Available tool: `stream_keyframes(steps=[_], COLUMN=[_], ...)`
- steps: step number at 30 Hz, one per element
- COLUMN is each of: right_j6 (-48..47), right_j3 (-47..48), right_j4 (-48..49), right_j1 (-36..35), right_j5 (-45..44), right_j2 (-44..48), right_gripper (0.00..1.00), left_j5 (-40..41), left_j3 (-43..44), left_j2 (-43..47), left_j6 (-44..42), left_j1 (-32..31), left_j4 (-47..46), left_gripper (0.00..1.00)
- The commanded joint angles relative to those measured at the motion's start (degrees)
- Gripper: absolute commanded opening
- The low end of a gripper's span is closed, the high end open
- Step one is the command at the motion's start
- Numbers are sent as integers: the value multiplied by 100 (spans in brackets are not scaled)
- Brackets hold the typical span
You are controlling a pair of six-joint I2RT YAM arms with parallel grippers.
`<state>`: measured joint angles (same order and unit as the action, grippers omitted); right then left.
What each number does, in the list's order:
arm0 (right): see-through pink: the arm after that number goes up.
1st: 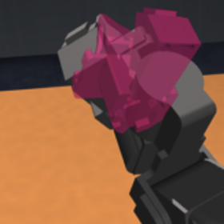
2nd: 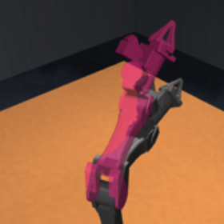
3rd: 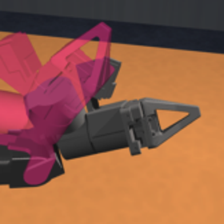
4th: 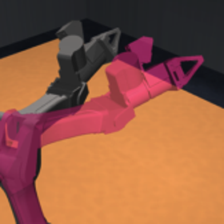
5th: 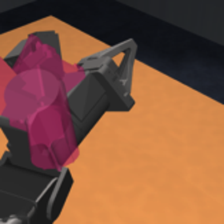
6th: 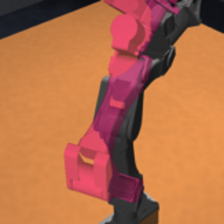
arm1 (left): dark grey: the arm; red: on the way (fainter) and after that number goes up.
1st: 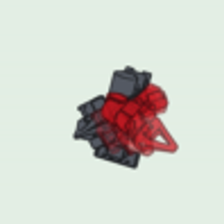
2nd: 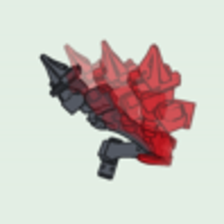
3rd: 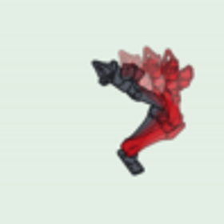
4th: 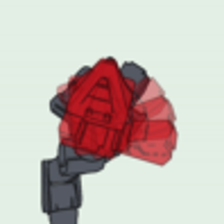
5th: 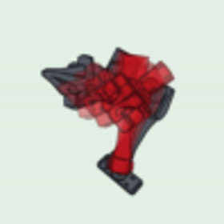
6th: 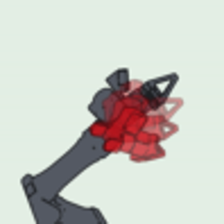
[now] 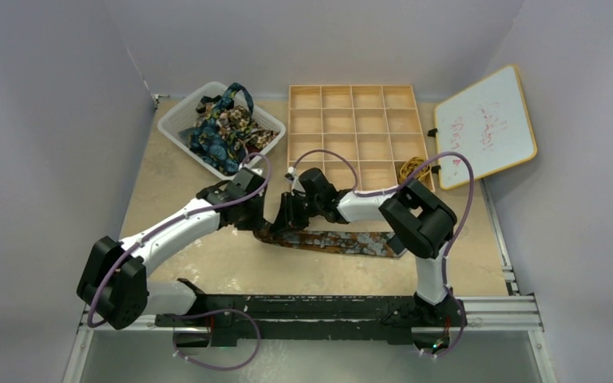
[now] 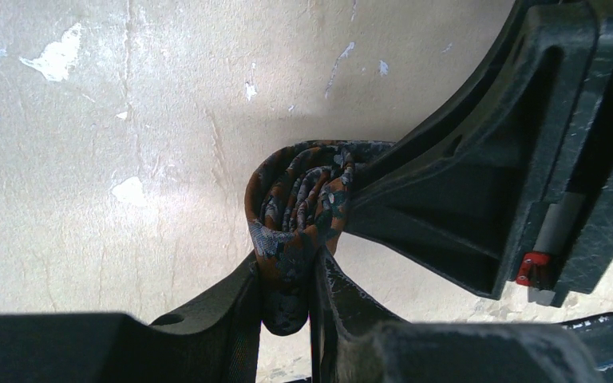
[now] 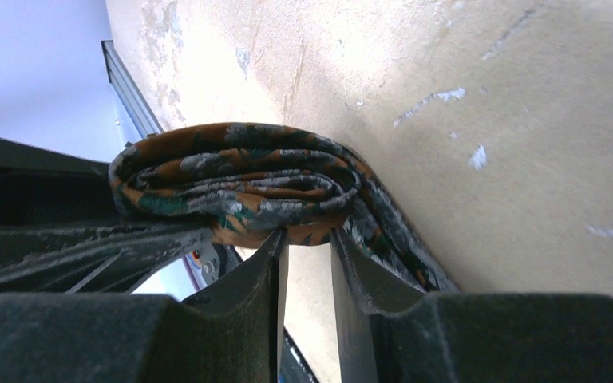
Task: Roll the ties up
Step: Roll the tie at the center of the board.
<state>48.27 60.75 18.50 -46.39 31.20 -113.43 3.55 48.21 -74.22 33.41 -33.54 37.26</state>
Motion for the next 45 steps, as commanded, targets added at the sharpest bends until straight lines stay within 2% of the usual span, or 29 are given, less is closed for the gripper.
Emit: stream_keyframes(steps=[1, 8, 14, 22, 26, 29, 33, 45], right_j6=[-290, -216, -55, -33, -30, -40, -36, -109], right_j3=[-202, -1016, -1683, -1939, -1957, -1975, -2067, -2162], right_j4=[-294, -509, -577, -778, -812, -871, -848, -727], right_j1=[164, 490, 1046, 1385, 1417, 1422, 1439, 1457], right_j5=[-145, -830, -1243, -1412, -1415, -1423, -1433, -1186], right_j2=[731, 1658, 2459, 2966, 3040, 3084, 3155, 3054], right_gripper=[29, 33, 35, 37, 37, 38, 40, 41], left_j5=[397, 865, 1484, 2239, 2473, 2512, 2321, 955], left_j3=[296, 448, 709, 1168, 1456, 1690, 1915, 1499], left_j2=[-8, -93, -453, -1052, -1444, -1705, -1971, -1838], left_j6=[115, 254, 510, 918, 1158, 1280, 1280, 956], left_j1=[-157, -527, -1067, -1713, -2046, -2261, -2444, -2465], left_j4=[241, 290, 526, 1068, 1276, 1366, 1265, -195], left_gripper=[15, 14, 13, 18, 25, 37, 47, 69])
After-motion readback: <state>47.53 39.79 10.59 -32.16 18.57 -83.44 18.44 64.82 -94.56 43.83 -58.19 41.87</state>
